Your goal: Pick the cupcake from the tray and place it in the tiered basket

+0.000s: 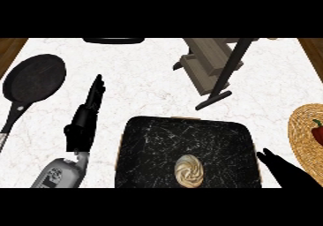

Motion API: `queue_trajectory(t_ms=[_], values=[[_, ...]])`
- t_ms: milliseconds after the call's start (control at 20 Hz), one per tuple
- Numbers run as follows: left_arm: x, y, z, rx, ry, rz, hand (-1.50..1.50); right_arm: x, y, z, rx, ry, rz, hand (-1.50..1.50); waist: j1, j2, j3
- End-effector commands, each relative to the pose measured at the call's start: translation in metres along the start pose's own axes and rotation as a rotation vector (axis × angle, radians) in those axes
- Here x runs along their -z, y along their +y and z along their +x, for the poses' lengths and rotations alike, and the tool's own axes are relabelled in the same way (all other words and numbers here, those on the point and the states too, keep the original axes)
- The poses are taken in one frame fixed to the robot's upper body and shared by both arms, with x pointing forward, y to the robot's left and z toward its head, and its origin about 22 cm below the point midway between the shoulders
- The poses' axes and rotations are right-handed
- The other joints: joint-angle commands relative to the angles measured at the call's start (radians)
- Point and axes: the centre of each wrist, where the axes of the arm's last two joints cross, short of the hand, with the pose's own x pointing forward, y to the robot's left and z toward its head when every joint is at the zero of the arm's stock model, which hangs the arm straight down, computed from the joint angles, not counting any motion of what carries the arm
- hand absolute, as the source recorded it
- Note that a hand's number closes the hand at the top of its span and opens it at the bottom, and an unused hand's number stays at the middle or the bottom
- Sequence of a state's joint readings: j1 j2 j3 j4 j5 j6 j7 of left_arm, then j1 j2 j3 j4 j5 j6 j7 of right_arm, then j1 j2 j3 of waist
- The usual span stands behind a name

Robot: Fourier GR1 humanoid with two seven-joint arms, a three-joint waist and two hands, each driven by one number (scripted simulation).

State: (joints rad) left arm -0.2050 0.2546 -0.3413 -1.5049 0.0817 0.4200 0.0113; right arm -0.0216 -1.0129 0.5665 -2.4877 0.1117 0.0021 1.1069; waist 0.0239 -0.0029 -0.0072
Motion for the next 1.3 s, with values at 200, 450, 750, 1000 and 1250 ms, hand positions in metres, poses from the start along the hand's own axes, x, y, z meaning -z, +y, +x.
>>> queue_trajectory(t_ms=[200, 450, 750, 1000, 1250], values=[[0.004, 0.008, -0.003, -0.002, 0.006, 0.004, 0.0, -0.011, 0.012, 0.031, -0.175, -0.024, -0.104, -1.5, -0.007, -0.003, 0.0], [0.012, 0.019, -0.001, 0.006, 0.011, 0.027, 0.0, 0.0, 0.016, 0.046, -0.227, -0.039, -0.138, -1.5, -0.019, -0.005, 0.002], [-0.005, -0.001, -0.005, -0.015, 0.006, 0.036, 0.0, 0.021, 0.035, 0.049, -0.208, 0.054, -0.159, -1.5, -0.033, -0.006, 0.004], [-0.008, 0.018, -0.004, -0.002, 0.018, 0.038, 0.0, 0.04, 0.057, 0.054, -0.196, 0.085, -0.15, -1.5, -0.023, -0.002, 0.005], [-0.014, 0.009, -0.003, -0.007, 0.026, 0.031, 0.0, 0.035, 0.085, 0.057, -0.166, 0.072, -0.111, -1.5, -0.029, -0.003, 0.006]])
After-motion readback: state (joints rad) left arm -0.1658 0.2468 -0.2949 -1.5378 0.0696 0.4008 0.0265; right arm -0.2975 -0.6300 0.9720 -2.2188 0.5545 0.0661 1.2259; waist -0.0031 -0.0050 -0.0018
